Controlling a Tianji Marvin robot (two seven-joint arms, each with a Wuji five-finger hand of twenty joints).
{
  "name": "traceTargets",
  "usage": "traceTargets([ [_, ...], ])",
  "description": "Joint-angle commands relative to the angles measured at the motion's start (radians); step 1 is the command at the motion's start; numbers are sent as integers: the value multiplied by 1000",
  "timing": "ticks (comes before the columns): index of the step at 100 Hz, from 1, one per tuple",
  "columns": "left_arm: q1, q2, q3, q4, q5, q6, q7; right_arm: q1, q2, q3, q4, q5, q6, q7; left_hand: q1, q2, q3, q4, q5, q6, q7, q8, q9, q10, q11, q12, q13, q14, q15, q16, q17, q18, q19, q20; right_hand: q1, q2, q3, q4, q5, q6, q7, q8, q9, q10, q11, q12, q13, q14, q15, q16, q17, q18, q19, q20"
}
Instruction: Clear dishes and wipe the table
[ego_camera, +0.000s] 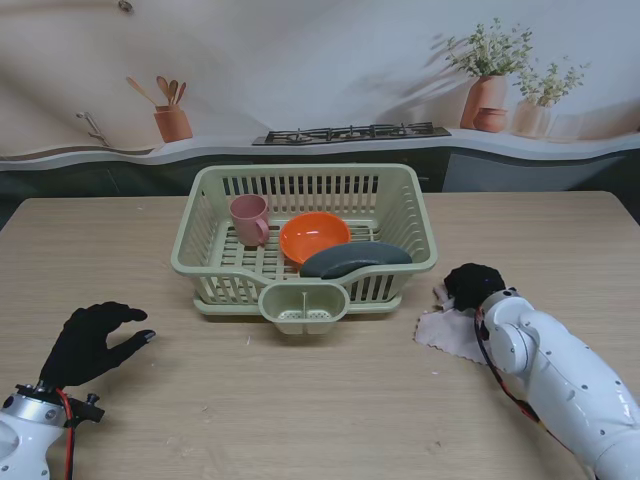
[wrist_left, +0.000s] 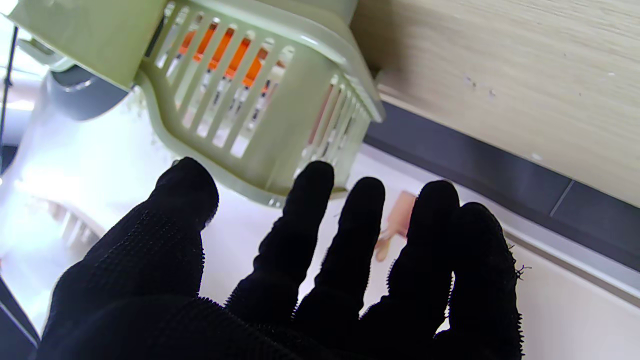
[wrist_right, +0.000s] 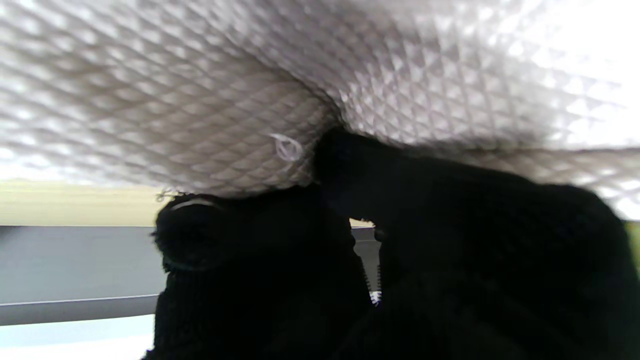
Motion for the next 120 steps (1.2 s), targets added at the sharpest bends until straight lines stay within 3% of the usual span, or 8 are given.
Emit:
traceTargets([
  [1,5,-4,-1,0,-2,-1,-8,-60,-6,11,3,-10,-17,34,18,35,-19,42,39,8,-3,6,-14,30,5,-18,-18,37,8,9,-12,0,12,3,52,20,-14,-19,8,87,-125,-79,21,-68,-167,-120,12,5,27,-2,-22,-118,-12,24],
  [12,5,-6,0,1,2,-1,0,-138,-7,84,-51,-11,-39,36,19,36,-19,42,40,8,-3,6,-14,29,5,-18,-19,38,8,9,-12,-1,13,3,52,11,-10,-19,16,78,-121,-75,25,-78,-167,-122,12,0,21,-5,-31,-117,-24,21],
  [39,7,-5,-1,-4,-1,-4,-7,-321,3,266,-166,-61,-191,40,19,36,-20,42,40,9,-3,6,-14,30,4,-18,-20,38,8,8,-13,-1,13,2,51,-20,8,-18,52,55,-121,-86,50,-97,-179,-132,25,-5,1,-14,-34,-114,-37,19],
  [63,7,-6,-3,-1,1,-10,0,-426,5,374,-236,-96,-235,49,21,35,-20,43,40,9,-3,6,-14,29,5,-18,-19,37,9,9,-13,0,12,2,49,-14,6,-20,50,57,-120,-88,49,-95,-181,-129,28,-7,-1,-13,-34,-114,-37,19],
  [85,9,-8,-5,1,-1,-15,6,-333,1,295,-169,-84,-176,9,19,36,-21,42,41,7,-3,6,-14,29,5,-18,-18,38,9,9,-13,-2,13,2,49,-5,0,-20,41,58,-120,-86,44,-96,-178,-125,26,-11,-2,-9,-34,-114,-37,20],
  [105,11,-9,-7,3,3,-19,15,-158,-1,131,-45,-65,-110,-28,19,37,-21,42,40,8,-3,6,-14,30,4,-18,-19,38,8,8,-14,-1,12,1,47,-4,-5,-19,39,49,-117,-82,48,-103,-177,-127,31,-14,-2,-10,-30,-112,-42,17],
  [120,12,-11,-7,2,5,-18,24,-28,-12,0,40,-8,-51,-29,19,38,-23,42,39,8,-3,6,-16,29,4,-18,-20,38,8,9,-14,-2,12,1,47,-2,-8,-19,39,48,-117,-81,47,-104,-178,-128,30,-16,-3,-10,-33,-113,-45,15],
])
